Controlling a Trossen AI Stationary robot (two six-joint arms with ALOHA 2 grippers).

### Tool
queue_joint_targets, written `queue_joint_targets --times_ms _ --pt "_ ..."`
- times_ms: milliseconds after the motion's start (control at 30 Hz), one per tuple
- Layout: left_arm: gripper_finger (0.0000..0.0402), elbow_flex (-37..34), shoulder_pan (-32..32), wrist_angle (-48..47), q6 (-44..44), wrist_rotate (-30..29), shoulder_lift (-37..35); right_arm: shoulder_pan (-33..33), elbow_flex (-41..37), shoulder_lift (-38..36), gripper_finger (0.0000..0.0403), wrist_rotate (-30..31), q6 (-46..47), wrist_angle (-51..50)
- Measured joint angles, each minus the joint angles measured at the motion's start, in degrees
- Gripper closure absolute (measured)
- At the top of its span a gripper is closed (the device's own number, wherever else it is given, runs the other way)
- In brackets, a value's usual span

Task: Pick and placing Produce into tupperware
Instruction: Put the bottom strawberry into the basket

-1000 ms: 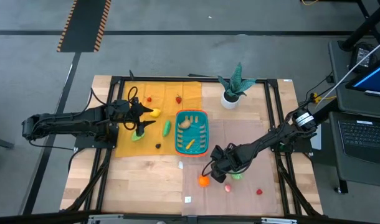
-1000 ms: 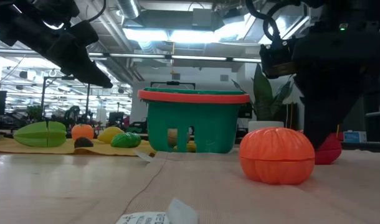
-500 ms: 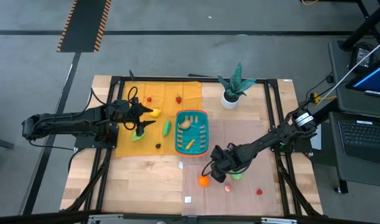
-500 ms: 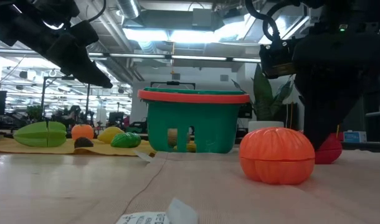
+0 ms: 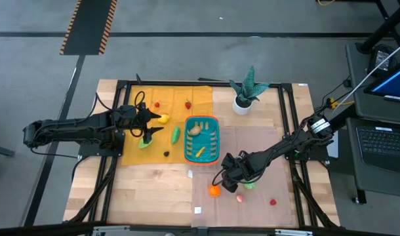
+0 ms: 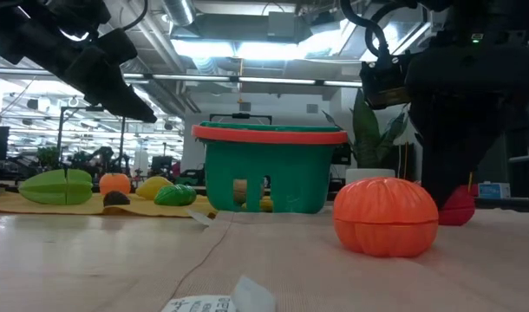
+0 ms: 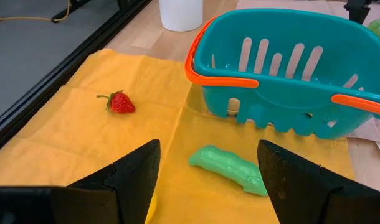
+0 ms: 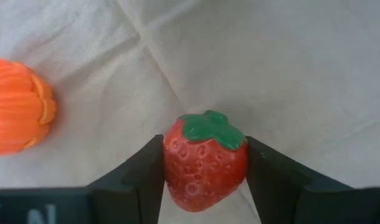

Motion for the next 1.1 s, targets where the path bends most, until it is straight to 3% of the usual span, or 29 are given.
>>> queue_joint_targets --times_ms 467,800,1100 --pt "0.014 0.0 0.0 0.0 0.0 0.0 0.0 0.0 0.0 -3.6 0.0214 -0.1 -0.1 -1.5" --pt "0.014 0.0 0.0 -0.1 0.1 0.0 0.0 0.0 0.0 -11.6 0.0214 10.7 -5.0 -5.6" --pt "0.014 0.0 0.0 -0.1 0.1 0.0 0.0 0.0 0.0 -18.5 0.0214 24.3 -11.9 -7.2"
